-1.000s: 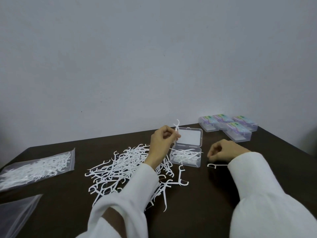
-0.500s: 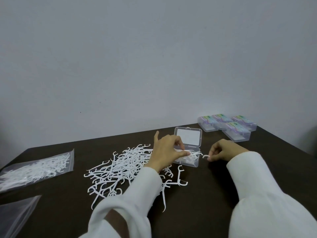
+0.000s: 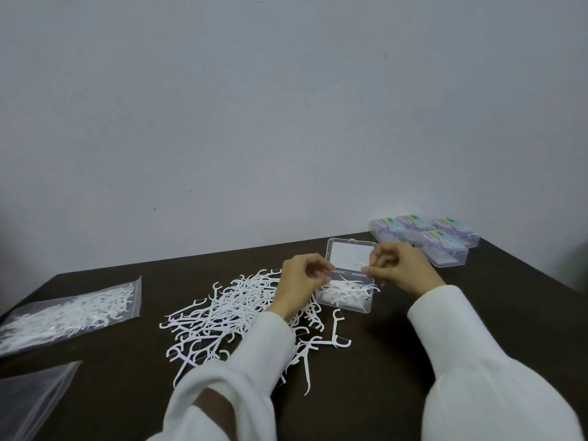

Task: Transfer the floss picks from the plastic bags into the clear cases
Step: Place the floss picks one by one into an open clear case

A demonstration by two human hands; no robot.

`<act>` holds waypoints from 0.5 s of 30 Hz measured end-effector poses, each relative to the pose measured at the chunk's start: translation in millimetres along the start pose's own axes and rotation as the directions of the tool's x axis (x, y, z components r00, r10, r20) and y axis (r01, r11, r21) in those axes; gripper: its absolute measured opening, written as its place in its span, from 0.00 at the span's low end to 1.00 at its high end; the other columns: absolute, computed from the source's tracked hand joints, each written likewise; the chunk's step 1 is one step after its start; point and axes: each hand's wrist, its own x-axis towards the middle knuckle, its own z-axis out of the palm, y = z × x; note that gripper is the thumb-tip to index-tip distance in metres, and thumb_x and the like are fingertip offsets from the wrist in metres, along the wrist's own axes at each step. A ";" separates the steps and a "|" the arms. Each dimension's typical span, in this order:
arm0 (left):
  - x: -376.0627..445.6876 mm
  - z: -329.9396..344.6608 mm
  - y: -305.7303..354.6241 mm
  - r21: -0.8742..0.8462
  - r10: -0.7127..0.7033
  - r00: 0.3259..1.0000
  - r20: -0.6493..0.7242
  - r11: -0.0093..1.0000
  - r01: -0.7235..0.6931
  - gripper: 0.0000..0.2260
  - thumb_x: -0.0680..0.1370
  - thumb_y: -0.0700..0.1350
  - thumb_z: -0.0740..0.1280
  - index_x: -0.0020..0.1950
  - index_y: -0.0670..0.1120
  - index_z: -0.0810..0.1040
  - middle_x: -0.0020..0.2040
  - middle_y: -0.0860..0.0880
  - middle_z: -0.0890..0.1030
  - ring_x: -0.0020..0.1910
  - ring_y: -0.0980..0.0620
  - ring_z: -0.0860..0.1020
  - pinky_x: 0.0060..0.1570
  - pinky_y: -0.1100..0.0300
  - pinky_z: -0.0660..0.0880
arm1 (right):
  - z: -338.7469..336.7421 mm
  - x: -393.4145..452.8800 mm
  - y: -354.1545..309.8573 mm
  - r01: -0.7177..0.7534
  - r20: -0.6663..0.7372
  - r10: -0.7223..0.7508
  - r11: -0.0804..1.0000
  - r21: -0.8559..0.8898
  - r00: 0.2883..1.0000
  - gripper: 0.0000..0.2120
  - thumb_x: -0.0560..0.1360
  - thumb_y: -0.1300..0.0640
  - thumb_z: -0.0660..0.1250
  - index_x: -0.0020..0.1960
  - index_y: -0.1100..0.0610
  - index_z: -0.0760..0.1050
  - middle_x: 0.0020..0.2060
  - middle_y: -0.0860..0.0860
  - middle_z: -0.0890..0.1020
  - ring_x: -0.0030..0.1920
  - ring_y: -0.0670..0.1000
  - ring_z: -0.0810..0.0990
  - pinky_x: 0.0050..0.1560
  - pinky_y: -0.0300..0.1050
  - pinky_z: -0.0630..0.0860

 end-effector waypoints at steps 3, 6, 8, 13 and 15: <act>-0.2 0.9 4.1 -0.094 0.019 1.000 -0.012 0.995 -0.020 0.08 0.71 0.33 0.72 0.46 0.44 0.82 0.43 0.50 0.83 0.41 0.59 0.81 0.44 0.69 0.77 | 8.1 1.0 0.6 0.042 0.046 -0.040 0.998 -0.044 0.998 0.06 0.70 0.60 0.72 0.42 0.51 0.77 0.39 0.45 0.80 0.39 0.41 0.78 0.40 0.32 0.75; -1.4 4.1 4.9 -0.134 0.022 0.999 0.024 0.991 -0.018 0.07 0.73 0.35 0.70 0.48 0.45 0.82 0.45 0.49 0.84 0.43 0.58 0.82 0.46 0.67 0.77 | 10.7 1.6 3.6 0.054 0.028 -0.054 0.998 0.009 0.998 0.08 0.71 0.63 0.71 0.46 0.52 0.78 0.44 0.45 0.81 0.45 0.42 0.79 0.45 0.32 0.76; -1.5 5.5 3.4 -0.091 0.030 1.000 0.005 0.995 -0.029 0.07 0.75 0.36 0.68 0.48 0.47 0.81 0.46 0.53 0.83 0.45 0.61 0.81 0.48 0.68 0.76 | 8.3 1.8 4.2 0.062 -0.035 -0.062 0.998 -0.001 0.997 0.07 0.71 0.62 0.71 0.46 0.52 0.78 0.43 0.47 0.81 0.45 0.43 0.79 0.43 0.30 0.74; 1.1 5.6 -4.1 -0.056 0.014 0.999 0.031 0.998 -0.012 0.04 0.75 0.47 0.70 0.49 0.53 0.81 0.52 0.55 0.81 0.53 0.58 0.78 0.54 0.61 0.76 | -2.0 0.3 9.0 -0.014 0.133 0.053 0.960 -0.279 0.990 0.07 0.69 0.53 0.74 0.44 0.47 0.77 0.43 0.46 0.80 0.43 0.45 0.77 0.49 0.40 0.77; 0.8 6.5 -6.6 -0.037 -0.006 0.995 0.095 0.999 0.010 0.05 0.74 0.50 0.71 0.49 0.54 0.81 0.53 0.54 0.80 0.54 0.55 0.77 0.55 0.57 0.76 | 1.4 1.0 9.8 -0.013 0.178 0.071 0.951 -0.308 0.982 0.07 0.69 0.53 0.74 0.44 0.49 0.78 0.43 0.47 0.78 0.42 0.44 0.76 0.46 0.37 0.75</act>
